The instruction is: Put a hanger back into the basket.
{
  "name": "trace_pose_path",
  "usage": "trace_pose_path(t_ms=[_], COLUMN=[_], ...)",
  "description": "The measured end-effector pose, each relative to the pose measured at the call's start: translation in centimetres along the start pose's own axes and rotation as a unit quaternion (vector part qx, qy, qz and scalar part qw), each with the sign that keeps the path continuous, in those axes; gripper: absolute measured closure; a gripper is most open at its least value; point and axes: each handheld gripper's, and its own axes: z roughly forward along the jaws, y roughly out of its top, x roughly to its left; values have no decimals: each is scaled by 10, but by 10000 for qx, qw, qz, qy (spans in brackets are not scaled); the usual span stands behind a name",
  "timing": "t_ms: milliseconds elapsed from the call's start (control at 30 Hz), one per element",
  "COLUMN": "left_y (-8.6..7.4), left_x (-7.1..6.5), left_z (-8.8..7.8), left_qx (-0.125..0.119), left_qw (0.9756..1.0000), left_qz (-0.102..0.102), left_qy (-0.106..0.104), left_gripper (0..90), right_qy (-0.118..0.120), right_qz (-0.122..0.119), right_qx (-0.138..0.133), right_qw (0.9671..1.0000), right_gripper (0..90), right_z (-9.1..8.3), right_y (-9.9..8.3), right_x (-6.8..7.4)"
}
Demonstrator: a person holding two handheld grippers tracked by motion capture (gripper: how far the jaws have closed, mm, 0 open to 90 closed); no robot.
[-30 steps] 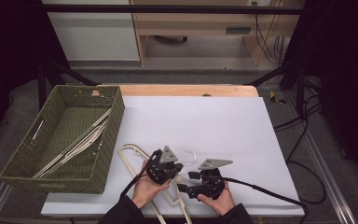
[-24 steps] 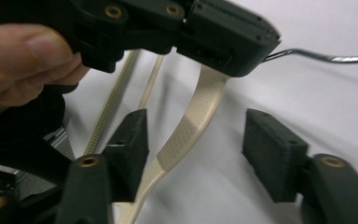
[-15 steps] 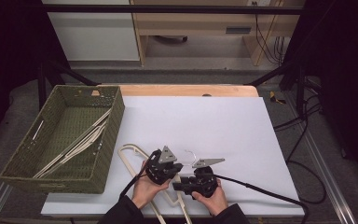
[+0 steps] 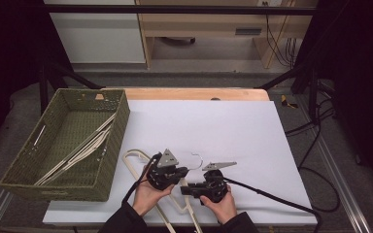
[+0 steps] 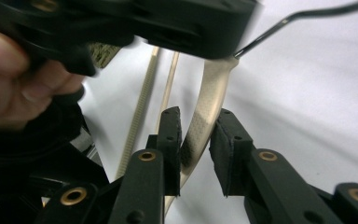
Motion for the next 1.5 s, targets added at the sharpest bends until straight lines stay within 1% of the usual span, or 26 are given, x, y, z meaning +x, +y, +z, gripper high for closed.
trace_pose_path(t_ms=[67, 100, 167, 233, 267, 367, 467, 567, 600, 633, 700, 800, 867, 933, 967, 1033, 1100, 1200, 1233, 1267, 1300, 1400, 1433, 1500], left_y=[2, 3, 4, 2, 1, -5, -10, -14, -14, -14, -15, -15, -15, -15, -15, -15, -14, -13, -13, -12, -10, -7, -6, -4], left_x=[4, 6, 12, 17, 20, 28, 35, 39, 39, 40, 39, 38, 37, 37, 37, 37, 37, 35, 34, 34, 33, 27, 25, 23], left_z=[-11, -17, -28, -38, -43, -54, -63, -70, -71, -72, -73, -72, -70, -69, -68, -67, -65, -63, -61, -60, -58, -53, -52, -49], left_qx=[-156, -238, -326, -416, -459, -584, -677, -777, -786, -759, -764, -709, -635, -577, -567, -556, -512, -471, -436, -394, -367, -249, -230, -175], left_qw=[9999, 9997, 9994, 9989, 9986, 9978, 9971, 9966, 9965, 9968, 9968, 9974, 9979, 9983, 9983, 9983, 9985, 9983, 9983, 9982, 9981, 9973, 9970, 9966], left_qz=[-20, -15, -17, -18, -26, -132, -120, -143, -155, -142, -94, -29, 63, 104, 107, 154, 198, 295, 329, 353, 371, 546, 599, 660], left_qy=[41, 83, 116, 212, 257, 279, 324, 248, 229, 205, 193, 115, 69, 66, 46, 1, -43, -180, -213, -267, -319, -416, -428, -456], left_gripper=[750, 713, 625, 527, 486, 371, 308, 246, 221, 197, 166, 123, 110, 101, 100, 99, 104, 126, 134, 156, 179, 225, 233, 259], right_qy=[14, 42, 82, 98, 111, 148, 162, 144, 130, 140, 158, 210, 213, 145, 142, 150, 166, 199, 244, 253, 287, 402, 393, 438], right_qz=[47, 75, 107, 60, 92, 68, 28, 48, 20, 45, -7, -32, -56, -118, -190, -239, -389, -498, -547, -636, -673, -781, -871, -968], right_qx=[-31, -44, -65, -94, -91, -120, -170, -185, -198, -183, -188, -191, -202, -217, -238, -232, -232, -206, -201, -211, -207, -175, -158, -121], right_qw=[10000, 10000, 9999, 9999, 9999, 9998, 9997, 9997, 9997, 9997, 9997, 9996, 9996, 9996, 9994, 9993, 9988, 9983, 9980, 9974, 9971, 9960, 9953, 9943], right_gripper=[764, 771, 779, 783, 786, 801, 819, 834, 838, 842, 851, 863, 865, 866, 867, 867, 867, 867, 867, 867, 867, 867, 867, 867], right_z=[-2, -3, -4, -6, -7, -11, -17, -23, -25, -26, -30, -35, -39, -43, -45, -49, -52, -57, -58, -60, -61, -64, -64, -64], right_y=[1, 2, 3, 5, 5, 8, 12, 16, 17, 18, 20, 23, 25, 27, 28, 29, 30, 32, 32, 32, 32, 33, 33, 33], right_x=[1, 2, 2, 2, 3, 3, 4, 5, 5, 6, 6, 7, 8, 8, 8, 9, 9, 11, 11, 11, 12, 16, 17, 21])
